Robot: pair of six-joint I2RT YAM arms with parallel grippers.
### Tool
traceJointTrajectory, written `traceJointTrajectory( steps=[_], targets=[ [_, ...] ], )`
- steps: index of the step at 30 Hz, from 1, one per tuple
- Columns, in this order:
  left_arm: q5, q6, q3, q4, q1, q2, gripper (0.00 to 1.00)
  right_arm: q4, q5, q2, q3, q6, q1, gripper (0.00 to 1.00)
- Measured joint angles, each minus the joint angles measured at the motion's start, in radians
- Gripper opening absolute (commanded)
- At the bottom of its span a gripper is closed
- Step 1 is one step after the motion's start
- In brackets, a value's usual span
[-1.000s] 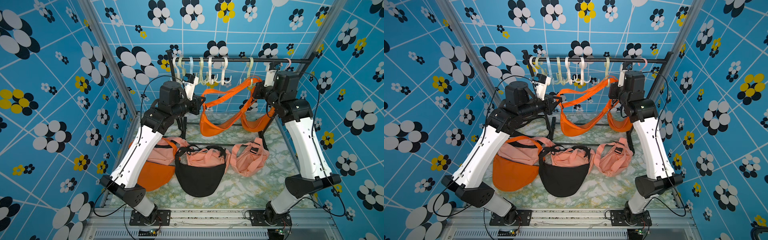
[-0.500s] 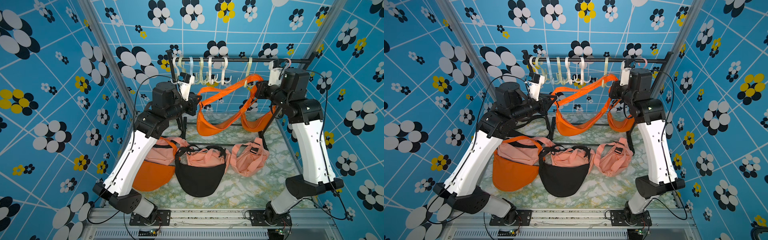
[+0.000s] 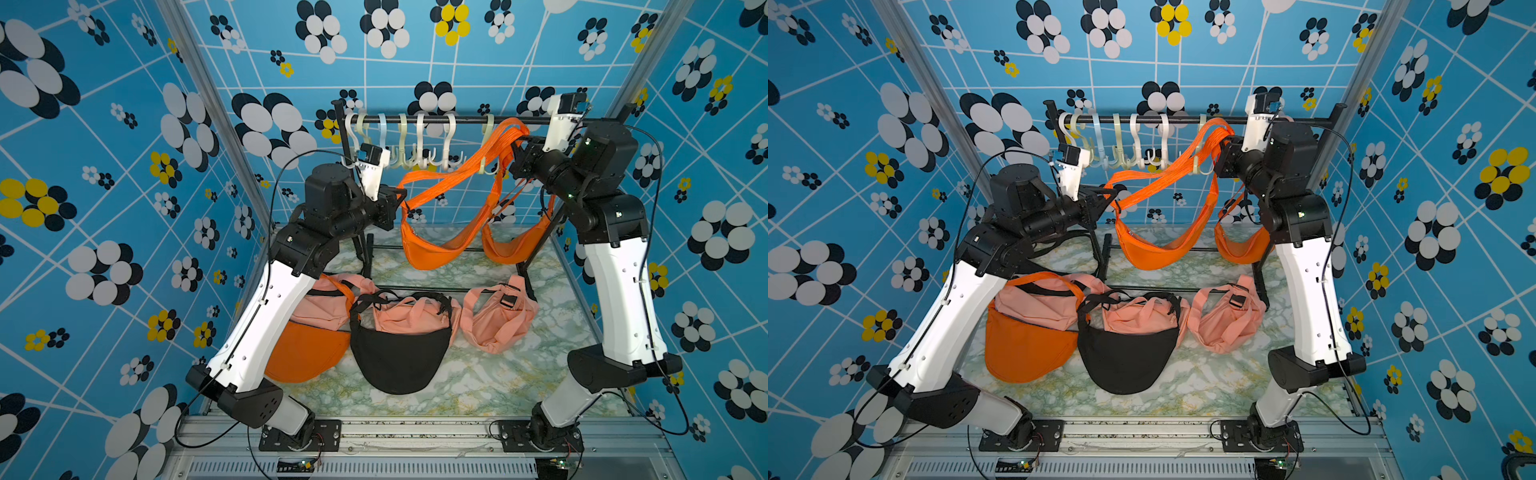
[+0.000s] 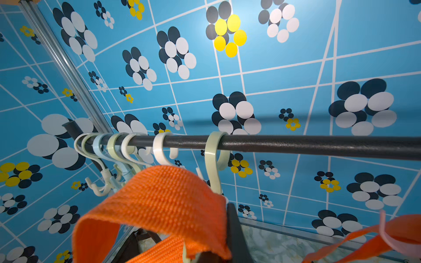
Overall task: Take the bag off the hook
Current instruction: Pick up the bag from the hook.
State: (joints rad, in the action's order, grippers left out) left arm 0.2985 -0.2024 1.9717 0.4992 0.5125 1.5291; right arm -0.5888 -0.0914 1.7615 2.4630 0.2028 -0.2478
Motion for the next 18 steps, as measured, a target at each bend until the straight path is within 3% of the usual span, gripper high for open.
traceJointTrajectory(
  steps=[8,18],
  targets=[
    [0.021,-0.023,-0.001,-0.006,0.000,0.050,0.00,0.003,-0.019,0.095,0.101,0.031,0.000,0.00],
    [0.018,-0.023,-0.001,-0.015,-0.014,0.050,0.00,0.092,-0.190,-0.079,-0.032,0.106,-0.018,0.00]
  ],
)
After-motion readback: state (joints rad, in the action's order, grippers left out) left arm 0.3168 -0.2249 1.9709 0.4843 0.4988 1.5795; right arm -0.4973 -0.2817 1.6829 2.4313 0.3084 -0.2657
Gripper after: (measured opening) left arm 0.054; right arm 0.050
